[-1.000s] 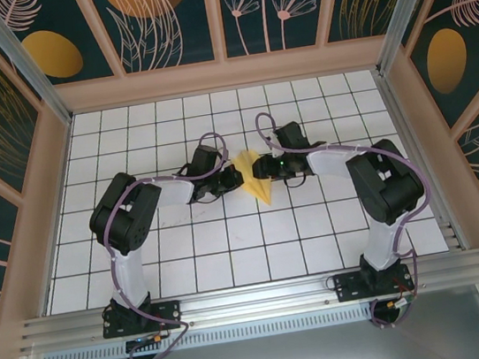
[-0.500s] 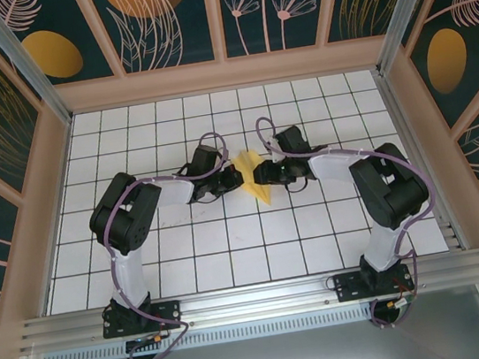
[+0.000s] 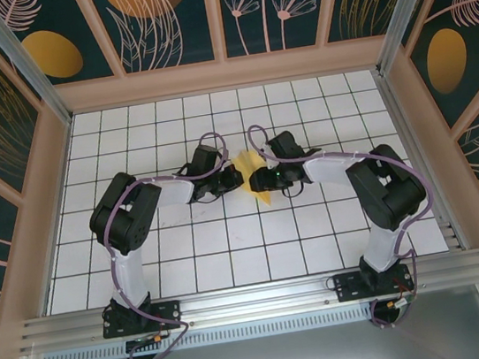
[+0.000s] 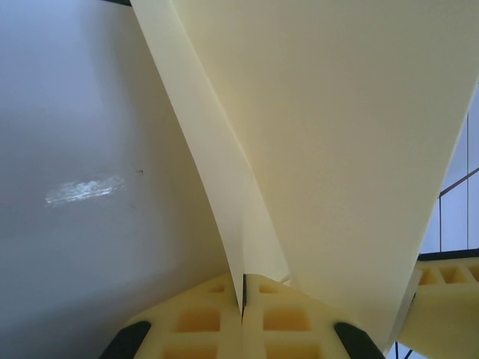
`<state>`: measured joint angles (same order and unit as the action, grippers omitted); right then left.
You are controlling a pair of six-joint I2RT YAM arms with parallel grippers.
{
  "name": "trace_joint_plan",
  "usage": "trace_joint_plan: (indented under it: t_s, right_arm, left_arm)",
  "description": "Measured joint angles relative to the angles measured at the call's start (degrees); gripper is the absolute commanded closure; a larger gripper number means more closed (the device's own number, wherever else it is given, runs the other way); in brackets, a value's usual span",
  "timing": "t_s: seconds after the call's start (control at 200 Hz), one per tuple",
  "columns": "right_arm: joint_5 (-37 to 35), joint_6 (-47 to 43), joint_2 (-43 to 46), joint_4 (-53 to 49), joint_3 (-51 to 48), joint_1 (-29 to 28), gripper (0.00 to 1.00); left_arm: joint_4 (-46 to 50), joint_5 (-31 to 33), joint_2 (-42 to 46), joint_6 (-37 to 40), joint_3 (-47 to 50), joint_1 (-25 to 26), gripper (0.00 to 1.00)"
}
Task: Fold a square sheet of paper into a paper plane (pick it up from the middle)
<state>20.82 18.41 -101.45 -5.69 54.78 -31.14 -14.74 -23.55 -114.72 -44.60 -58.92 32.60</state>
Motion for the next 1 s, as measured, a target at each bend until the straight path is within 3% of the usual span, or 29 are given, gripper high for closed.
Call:
trace_joint_plan:
  t_s: [0.285, 0.445, 0.721, 0.841, 0.946, 1.001]
  right_arm:
    - [-3.30, -1.16, -1.70, -1.42, 1.40, -2.27, 0.41]
    - [-5.40, -1.62, -1.99, -2.08, 2.27, -3.02, 0.44]
    - [-9.09, -1.60, -2.71, -2.99, 3.26, -3.15, 0.65]
    - [-9.92, -1.05, -2.71, -3.15, 3.26, -3.17, 0.80]
    - [-10.73, -0.68, -2.71, -3.19, 3.26, -3.17, 0.97]
    - [-11.02, -0.24, -2.71, -3.39, 3.37, -3.17, 1.00]
  left_arm:
    - [0.00, -0.20, 0.00, 0.00, -0.02, 0.00, 1.00]
    - [0.00, -0.17, 0.00, 0.00, -0.02, 0.00, 1.00]
    - [0.02, -0.17, 0.00, 0.00, -0.04, 0.00, 0.99]
    - [0.04, -0.15, 0.00, 0.00, -0.04, 0.00, 0.98]
    - [0.57, -0.15, 0.00, -0.22, -0.33, 0.00, 0.90]
    - [1.25, -0.13, 0.02, -0.70, -0.72, -0.02, 0.81]
